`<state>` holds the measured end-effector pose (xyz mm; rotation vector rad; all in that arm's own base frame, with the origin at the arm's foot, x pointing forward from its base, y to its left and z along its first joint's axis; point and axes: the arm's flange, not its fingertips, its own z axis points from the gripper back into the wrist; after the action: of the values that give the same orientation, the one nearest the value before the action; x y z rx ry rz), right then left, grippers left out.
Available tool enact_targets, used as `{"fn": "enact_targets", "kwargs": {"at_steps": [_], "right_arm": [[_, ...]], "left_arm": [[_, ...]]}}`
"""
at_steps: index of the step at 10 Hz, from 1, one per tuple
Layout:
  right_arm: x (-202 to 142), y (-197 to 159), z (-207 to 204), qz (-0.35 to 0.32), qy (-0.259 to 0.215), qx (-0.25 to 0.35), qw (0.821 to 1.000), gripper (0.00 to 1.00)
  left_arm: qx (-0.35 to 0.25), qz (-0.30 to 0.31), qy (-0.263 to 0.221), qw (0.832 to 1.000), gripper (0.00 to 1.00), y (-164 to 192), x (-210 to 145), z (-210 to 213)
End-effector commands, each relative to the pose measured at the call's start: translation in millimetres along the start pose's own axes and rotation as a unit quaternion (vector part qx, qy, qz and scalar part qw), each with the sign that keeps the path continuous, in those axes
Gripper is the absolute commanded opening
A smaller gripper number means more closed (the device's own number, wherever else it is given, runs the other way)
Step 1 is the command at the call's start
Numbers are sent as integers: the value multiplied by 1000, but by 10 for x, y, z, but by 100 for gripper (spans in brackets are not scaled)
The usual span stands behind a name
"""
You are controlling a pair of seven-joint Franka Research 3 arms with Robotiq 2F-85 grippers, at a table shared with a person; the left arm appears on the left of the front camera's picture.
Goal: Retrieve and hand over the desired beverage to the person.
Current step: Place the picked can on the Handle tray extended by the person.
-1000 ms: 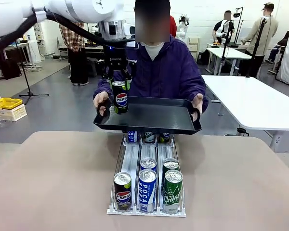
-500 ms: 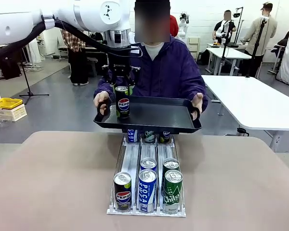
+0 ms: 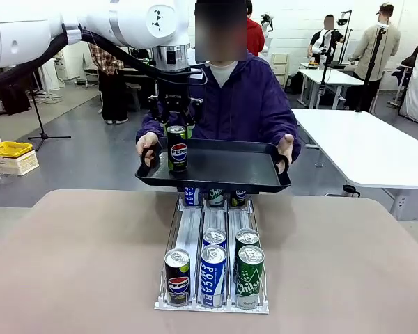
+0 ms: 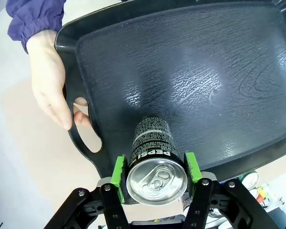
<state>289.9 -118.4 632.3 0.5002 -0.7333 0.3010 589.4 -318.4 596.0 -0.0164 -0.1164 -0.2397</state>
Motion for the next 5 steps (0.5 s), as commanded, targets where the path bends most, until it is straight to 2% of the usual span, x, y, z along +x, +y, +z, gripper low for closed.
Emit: {"fn": "enact_targets", "kwargs": {"at_steps": [1,2,5], "right_arm": [[12,-13,-9,5,-6,14,1000,100],[12,-13,-9,5,-6,14,1000,100],[12,-13,-9,5,-6,14,1000,100]], "left_arm": [[13,-14,1,1000,94,-13,102,50],[15,-16,-2,1000,100,-23,98,71],[19,-17,-1,1000,100,-24,89,90]]}}
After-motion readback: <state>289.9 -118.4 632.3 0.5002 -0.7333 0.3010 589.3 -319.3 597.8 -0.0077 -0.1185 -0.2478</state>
